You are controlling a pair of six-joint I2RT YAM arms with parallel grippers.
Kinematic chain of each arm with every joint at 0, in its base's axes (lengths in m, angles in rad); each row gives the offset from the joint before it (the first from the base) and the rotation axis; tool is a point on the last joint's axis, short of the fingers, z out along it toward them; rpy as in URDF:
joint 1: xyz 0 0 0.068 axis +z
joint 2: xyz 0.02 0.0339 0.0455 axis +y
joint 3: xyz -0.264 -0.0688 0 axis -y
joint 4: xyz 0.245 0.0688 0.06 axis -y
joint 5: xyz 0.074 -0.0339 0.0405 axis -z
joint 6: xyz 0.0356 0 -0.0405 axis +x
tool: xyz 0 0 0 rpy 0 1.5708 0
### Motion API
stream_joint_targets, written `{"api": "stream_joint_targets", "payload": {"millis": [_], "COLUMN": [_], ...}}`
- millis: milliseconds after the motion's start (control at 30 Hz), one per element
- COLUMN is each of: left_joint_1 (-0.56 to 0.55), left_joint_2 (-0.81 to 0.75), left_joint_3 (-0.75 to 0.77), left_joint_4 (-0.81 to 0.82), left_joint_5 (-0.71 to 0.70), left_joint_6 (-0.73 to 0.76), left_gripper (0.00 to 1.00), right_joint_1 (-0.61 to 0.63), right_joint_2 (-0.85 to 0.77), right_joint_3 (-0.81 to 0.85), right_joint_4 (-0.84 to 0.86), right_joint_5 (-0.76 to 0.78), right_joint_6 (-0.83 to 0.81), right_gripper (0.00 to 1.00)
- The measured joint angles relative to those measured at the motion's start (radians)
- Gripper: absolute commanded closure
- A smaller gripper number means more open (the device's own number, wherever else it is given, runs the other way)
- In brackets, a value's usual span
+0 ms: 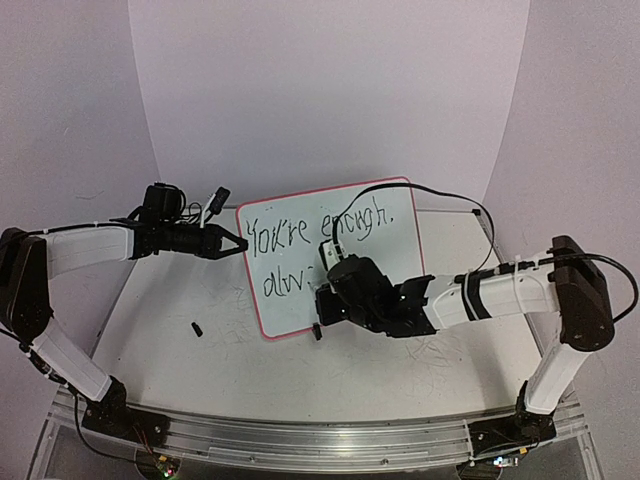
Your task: Write a sentence on the whiteboard
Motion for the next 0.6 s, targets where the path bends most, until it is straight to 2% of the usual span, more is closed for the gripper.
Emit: {"api": "stream_joint_targets", "payload": {"millis": [600], "left_joint_1": [0.000], "left_joint_2": [0.000], "left_joint_3": [0.000], "left_joint_4": [0.000], "left_joint_5": [0.000], "left_joint_6": [0.000], "left_gripper": [1.00], "right_joint_1": [-0.001], "right_joint_2": [-0.035], "right_joint_3": [-0.030], "right_joint_4": [0.017], "right_joint_5": [0.000], "right_joint_6": [0.016], "right_gripper": [1.00]}}
